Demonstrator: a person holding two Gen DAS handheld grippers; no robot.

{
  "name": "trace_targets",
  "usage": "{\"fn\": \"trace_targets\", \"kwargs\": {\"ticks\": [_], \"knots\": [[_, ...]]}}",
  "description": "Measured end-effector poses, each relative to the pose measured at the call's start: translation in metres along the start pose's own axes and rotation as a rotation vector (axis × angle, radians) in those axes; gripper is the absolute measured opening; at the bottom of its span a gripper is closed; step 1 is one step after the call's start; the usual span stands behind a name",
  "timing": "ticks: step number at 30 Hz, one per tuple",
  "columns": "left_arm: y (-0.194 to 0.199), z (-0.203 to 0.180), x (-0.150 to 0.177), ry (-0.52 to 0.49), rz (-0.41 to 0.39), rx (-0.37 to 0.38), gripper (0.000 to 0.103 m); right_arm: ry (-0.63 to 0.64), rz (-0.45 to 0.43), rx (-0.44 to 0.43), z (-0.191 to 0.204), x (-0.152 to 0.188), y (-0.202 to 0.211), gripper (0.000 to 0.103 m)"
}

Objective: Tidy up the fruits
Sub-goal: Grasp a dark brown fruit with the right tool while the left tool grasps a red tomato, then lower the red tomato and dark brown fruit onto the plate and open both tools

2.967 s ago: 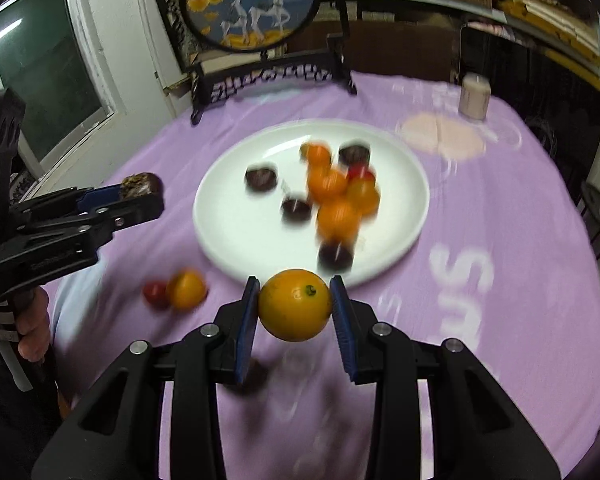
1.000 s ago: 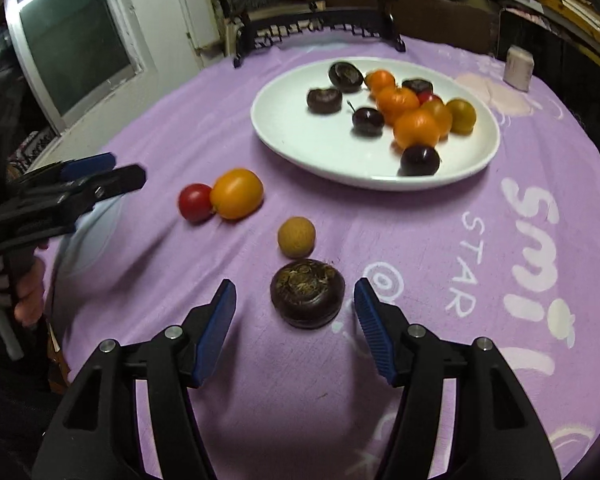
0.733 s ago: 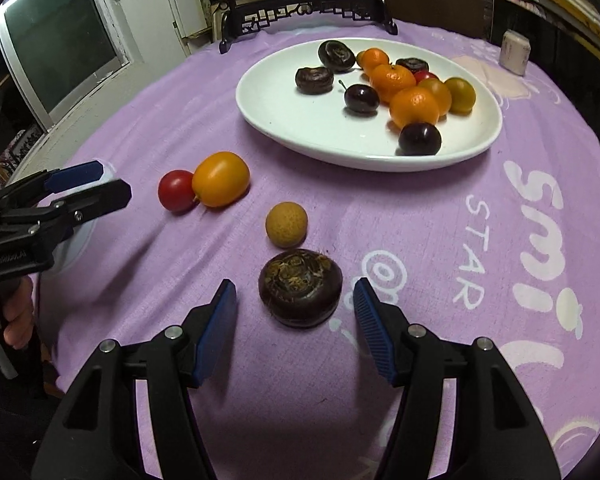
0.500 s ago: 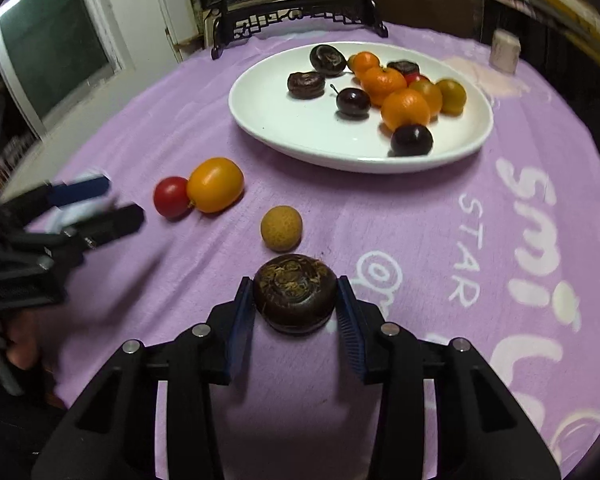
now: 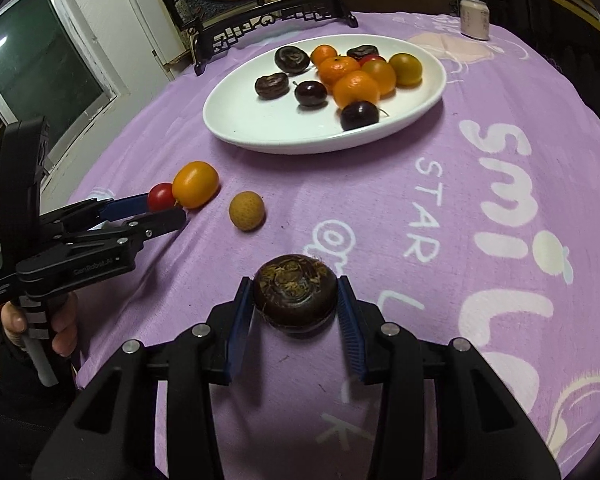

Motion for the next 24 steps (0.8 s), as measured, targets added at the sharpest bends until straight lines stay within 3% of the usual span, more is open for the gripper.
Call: {"fn": "trace_targets", "kwargs": {"ticks": [2,4,5,17,24], "knots": [[-0.003,-0.002,-0.001,-0.009,-0.008,0.011,0.053,-0.003,-0.001,-0.005,-0.001,0.001,0.001,0.042],[-0.003,-0.004,-0.002,-0.021,-0.012,0.014,0.033,-0.001,-0.002,-0.008,0.001,0.002,0.003,0.042],[-0.002,-0.004,-0.002,-0.024,-0.012,0.014,0.03,0.001,-0.002,-0.009,0.002,0.002,0.003,0.042],[0.038,-0.017,0.014,-0.005,-0.06,0.095,0.03,0.006,-0.021,-0.002,0.004,-0.001,0.011,0.042],[0.054,-0.031,-0.01,-0.054,-0.104,0.106,0.03,0.021,-0.06,0.011,0.003,-0.016,0.023,0.042]]}}
Point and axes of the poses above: each gripper's, at about its wrist camera, not at the fingertips, and y roughly against the way its jaws point, z to its left, x to its underside, the point moved 1 cm from there along -y, roughly the way its jaws point, and after that the axes turned 11 degrees about x, right-handed, at the moved point
